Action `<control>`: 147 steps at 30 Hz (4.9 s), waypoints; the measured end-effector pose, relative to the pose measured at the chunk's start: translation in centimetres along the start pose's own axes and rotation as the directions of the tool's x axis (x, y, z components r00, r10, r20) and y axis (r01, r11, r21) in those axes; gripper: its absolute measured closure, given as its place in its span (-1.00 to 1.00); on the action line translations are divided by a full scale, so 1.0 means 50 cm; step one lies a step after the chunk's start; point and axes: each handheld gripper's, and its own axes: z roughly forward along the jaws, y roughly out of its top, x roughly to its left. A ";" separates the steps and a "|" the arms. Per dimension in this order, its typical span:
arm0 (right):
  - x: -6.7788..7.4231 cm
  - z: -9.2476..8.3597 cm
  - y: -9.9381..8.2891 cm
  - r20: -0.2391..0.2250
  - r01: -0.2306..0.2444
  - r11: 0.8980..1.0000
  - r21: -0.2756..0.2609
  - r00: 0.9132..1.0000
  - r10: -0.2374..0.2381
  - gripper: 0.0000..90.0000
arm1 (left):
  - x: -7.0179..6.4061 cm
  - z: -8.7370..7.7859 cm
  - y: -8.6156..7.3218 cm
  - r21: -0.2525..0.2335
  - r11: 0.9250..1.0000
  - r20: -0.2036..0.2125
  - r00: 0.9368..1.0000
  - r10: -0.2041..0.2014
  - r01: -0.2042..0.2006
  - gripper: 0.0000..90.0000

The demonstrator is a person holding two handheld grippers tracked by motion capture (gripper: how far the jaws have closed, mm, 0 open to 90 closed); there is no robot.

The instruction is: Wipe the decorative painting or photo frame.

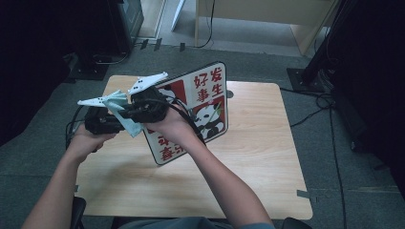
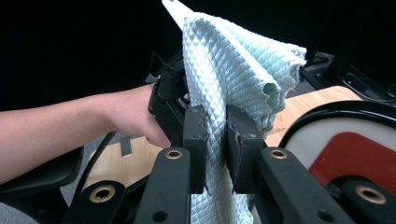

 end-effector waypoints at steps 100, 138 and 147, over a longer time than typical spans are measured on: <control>-0.016 0.045 -0.241 0.003 -0.098 0.976 0.197 0.995 0.100 0.80 | 0.003 -0.004 -0.002 0.011 1.000 -0.018 1.000 0.009 -0.009 0.57; -0.020 0.080 -0.336 -0.014 -0.098 0.959 0.266 0.994 0.106 0.81 | -0.014 0.003 0.004 0.016 0.999 0.033 0.999 0.042 -0.043 0.30; -0.025 0.084 -0.351 -0.015 -0.106 0.954 0.280 0.993 0.114 0.81 | -0.019 0.003 0.007 0.014 0.999 0.039 0.998 0.047 -0.048 0.27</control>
